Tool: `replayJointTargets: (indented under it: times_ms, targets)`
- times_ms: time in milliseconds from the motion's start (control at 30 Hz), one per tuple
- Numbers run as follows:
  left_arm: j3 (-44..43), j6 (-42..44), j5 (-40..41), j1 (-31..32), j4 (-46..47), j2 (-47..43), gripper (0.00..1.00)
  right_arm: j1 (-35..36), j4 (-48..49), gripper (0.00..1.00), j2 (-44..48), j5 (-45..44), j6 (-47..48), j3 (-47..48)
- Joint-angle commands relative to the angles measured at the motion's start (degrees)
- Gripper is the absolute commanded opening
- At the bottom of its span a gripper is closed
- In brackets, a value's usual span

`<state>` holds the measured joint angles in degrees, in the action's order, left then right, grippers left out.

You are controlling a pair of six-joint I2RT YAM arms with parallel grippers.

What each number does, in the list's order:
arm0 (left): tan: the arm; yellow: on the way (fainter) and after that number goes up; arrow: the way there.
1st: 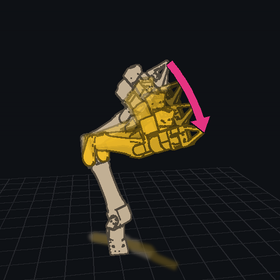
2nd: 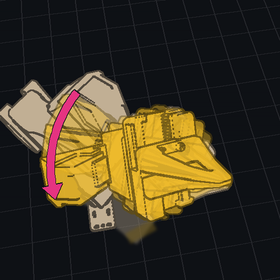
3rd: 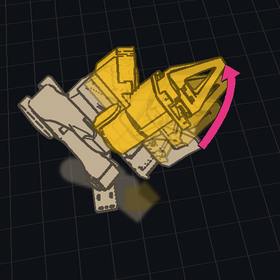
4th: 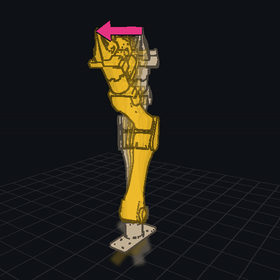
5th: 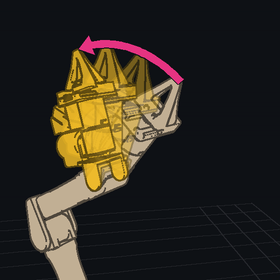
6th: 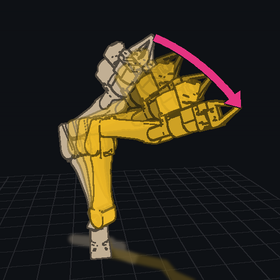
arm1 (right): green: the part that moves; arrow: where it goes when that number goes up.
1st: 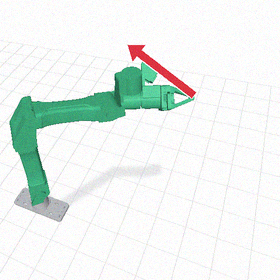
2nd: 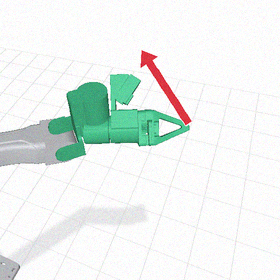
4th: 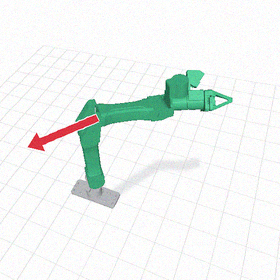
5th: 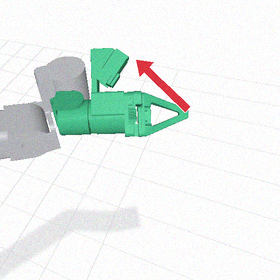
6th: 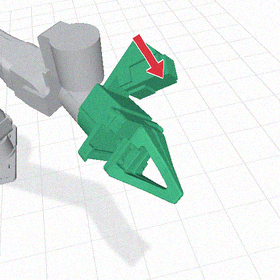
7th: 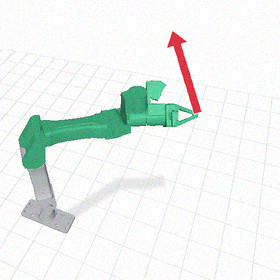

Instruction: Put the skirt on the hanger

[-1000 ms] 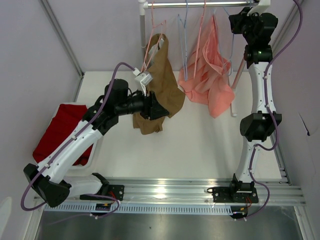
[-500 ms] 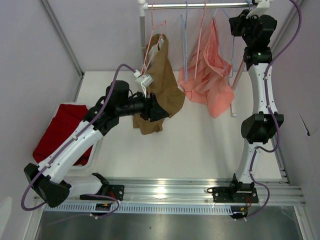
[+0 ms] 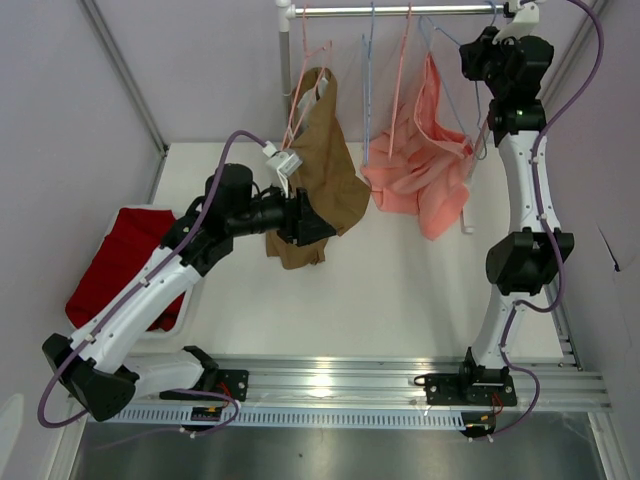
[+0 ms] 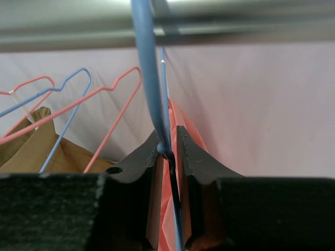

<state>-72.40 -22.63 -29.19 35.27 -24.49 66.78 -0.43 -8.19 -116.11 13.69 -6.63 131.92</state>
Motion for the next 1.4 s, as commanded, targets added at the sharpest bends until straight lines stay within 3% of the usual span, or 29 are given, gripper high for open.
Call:
replayJointTargets:
  times_ms: [0,400,600,767,967,1100,1200,1300,1367]
  targets:
    - [0.2,-0.8,-1.2,-0.1,2.3,-1.5,0.56,-0.5,1.6,0.22,4.4,-1.5,0.8,-1.7]
    - [0.2,-0.9,-0.8,-0.1,1.4,-2.9,0.57,-1.1,0.2,0.39,9.7,-5.4,1.4,-7.3]
    - [-0.2,-0.7,-0.2,0.0,0.4,-3.9,0.59,-2.5,0.3,0.54,13.4,-5.5,-0.9,-11.1]
    - [-0.4,-0.5,1.1,0.0,-1.3,-5.3,0.61,-2.6,-3.2,0.60,16.9,-3.8,-3.6,-12.6]
    - [-1.6,-0.2,3.4,0.0,-4.2,-7.5,0.63,-3.4,-12.1,0.68,27.5,-1.0,-12.8,-19.3]
    - [-0.5,-0.5,5.7,0.0,-4.1,-9.7,0.64,-2.7,-18.8,0.70,36.6,3.6,-18.3,-29.0]
    - [0.4,-0.7,9.1,0.0,-4.9,-11.5,0.64,-1.9,-17.8,0.75,46.6,5.9,-22.0,-43.1]
    - [2.4,-2.0,13.2,0.0,-5.7,-14.3,0.65,1.4,-19.7,0.75,53.5,8.5,-24.0,-54.7]
    - [3.2,-3.6,15.2,0.0,-6.1,-16.1,0.65,8.0,-21.8,0.76,56.9,4.8,-22.1,-60.2]
